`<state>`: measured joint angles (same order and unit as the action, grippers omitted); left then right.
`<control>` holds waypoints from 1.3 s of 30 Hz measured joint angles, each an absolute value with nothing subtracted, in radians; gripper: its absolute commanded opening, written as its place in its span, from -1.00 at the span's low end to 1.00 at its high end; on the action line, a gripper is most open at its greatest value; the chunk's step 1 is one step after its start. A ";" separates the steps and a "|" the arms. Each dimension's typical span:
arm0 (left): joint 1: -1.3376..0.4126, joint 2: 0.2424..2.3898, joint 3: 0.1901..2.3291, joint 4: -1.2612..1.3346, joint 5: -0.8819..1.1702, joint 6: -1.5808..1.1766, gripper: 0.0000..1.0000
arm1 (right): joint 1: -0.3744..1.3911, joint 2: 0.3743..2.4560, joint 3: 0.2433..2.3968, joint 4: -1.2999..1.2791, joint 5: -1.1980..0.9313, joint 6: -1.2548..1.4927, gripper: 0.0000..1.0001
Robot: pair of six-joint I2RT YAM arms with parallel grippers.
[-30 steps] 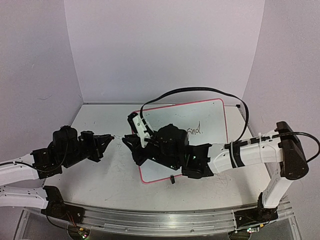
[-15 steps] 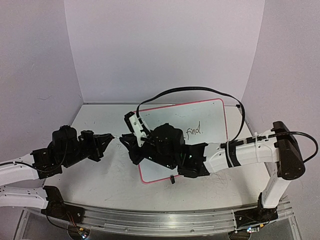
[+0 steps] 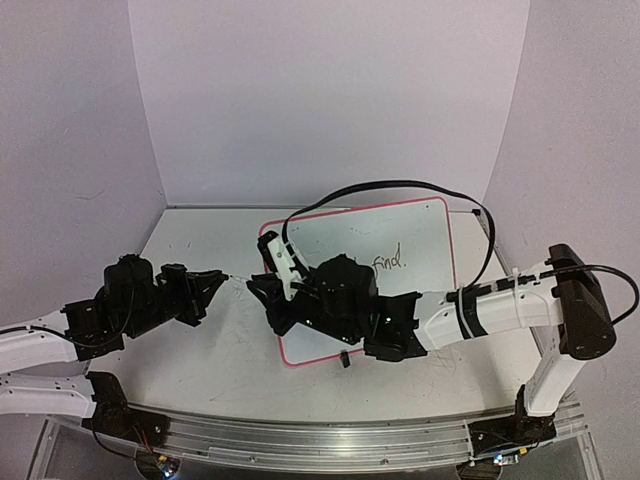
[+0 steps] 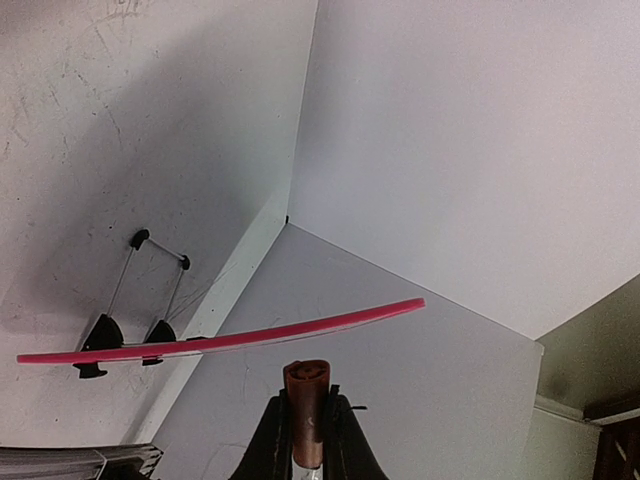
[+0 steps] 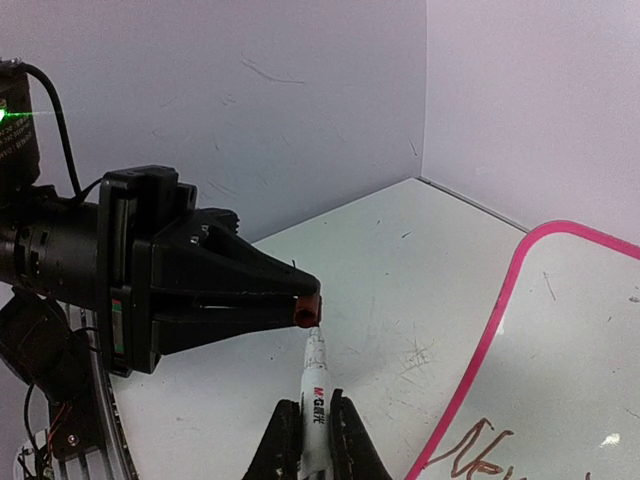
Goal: Write a sentence on the whiteboard
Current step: Insert the whiteboard marker without the cap into the pen cap.
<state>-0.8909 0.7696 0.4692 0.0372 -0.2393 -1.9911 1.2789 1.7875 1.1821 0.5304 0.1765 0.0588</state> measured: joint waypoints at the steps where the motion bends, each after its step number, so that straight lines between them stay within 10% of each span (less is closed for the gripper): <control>1: -0.891 0.769 0.469 0.037 -0.239 -1.991 -1.00 | 1.279 1.787 1.182 0.531 0.176 0.060 -1.00; 39: -0.872 0.822 0.502 0.062 -0.256 -1.870 -1.00 | 1.277 1.981 1.452 0.413 0.256 0.068 -1.00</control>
<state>-0.8715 0.8218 0.5021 0.0615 -0.2564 -1.8699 1.2765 1.9812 1.4523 0.4130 0.2557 0.0680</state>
